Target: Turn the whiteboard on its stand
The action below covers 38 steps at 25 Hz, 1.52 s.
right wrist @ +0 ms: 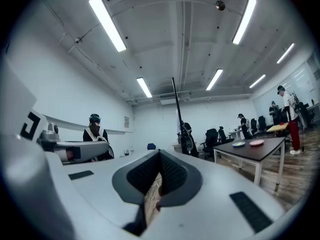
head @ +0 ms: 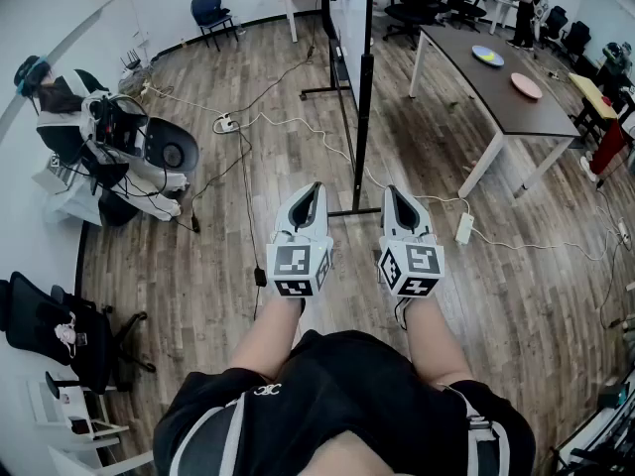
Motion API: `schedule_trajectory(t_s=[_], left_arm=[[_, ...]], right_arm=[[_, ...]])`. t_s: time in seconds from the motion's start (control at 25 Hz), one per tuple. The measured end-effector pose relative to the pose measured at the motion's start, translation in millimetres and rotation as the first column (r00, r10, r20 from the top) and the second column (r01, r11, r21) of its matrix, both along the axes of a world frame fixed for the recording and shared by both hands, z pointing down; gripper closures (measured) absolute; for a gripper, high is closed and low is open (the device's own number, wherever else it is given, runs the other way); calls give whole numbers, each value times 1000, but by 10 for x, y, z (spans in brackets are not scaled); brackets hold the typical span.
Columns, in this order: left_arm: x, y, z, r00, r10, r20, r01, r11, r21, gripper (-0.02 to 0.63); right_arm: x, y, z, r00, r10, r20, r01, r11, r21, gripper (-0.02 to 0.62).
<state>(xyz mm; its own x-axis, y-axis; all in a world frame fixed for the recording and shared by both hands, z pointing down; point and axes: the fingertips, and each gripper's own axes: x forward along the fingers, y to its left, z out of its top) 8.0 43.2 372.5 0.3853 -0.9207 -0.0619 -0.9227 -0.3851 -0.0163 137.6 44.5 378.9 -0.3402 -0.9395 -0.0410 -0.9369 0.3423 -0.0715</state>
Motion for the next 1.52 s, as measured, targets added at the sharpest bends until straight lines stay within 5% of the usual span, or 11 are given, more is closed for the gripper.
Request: schedule_trajectory(t_s=[0.44, 1.08, 1.52], left_arm=[[-23, -62, 50, 1000, 7, 1, -7, 1000, -12, 603], [-806, 59, 245, 998, 48, -39, -49, 998, -34, 603], [-952, -124, 214, 998, 52, -28, -52, 998, -20, 603]], right_arm=[[-52, -33, -35, 998, -33, 56, 32, 999, 20, 606], [-855, 92, 104, 1000, 13, -15, -13, 1000, -8, 606], [-922, -138, 52, 1000, 27, -7, -27, 1000, 3, 606]])
